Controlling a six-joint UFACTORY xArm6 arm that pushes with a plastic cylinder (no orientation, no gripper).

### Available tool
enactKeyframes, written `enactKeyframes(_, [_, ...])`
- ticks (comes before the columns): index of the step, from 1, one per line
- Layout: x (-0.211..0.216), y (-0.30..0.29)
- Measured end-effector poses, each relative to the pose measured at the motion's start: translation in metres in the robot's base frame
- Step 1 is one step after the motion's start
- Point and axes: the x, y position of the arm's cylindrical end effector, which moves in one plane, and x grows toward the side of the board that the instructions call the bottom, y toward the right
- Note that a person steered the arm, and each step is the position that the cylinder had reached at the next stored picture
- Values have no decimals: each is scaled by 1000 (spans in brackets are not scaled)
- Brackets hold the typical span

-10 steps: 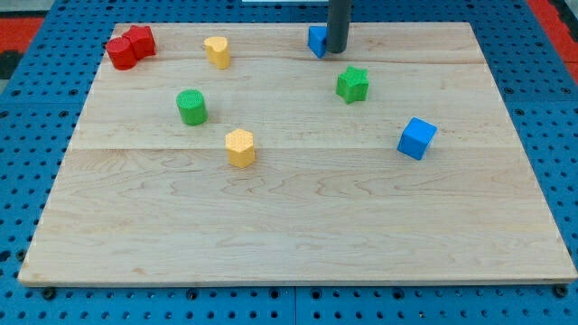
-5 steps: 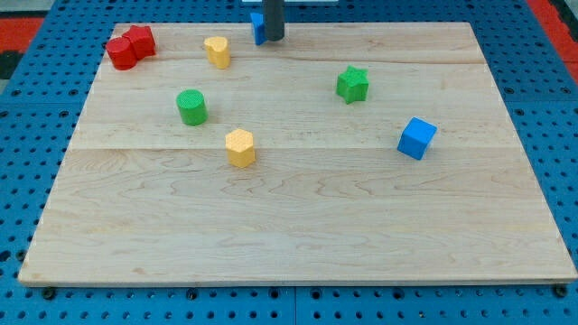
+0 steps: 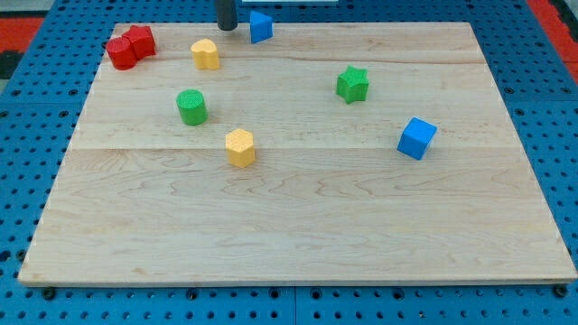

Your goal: Push the blue triangle to the top center

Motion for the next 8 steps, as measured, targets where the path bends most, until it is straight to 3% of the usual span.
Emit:
enactKeyframes(2, [21, 95])
enactKeyframes(3, [71, 108])
enactKeyframes(4, [72, 203])
enactKeyframes(5, [19, 232])
enactKeyframes(8, [0, 195])
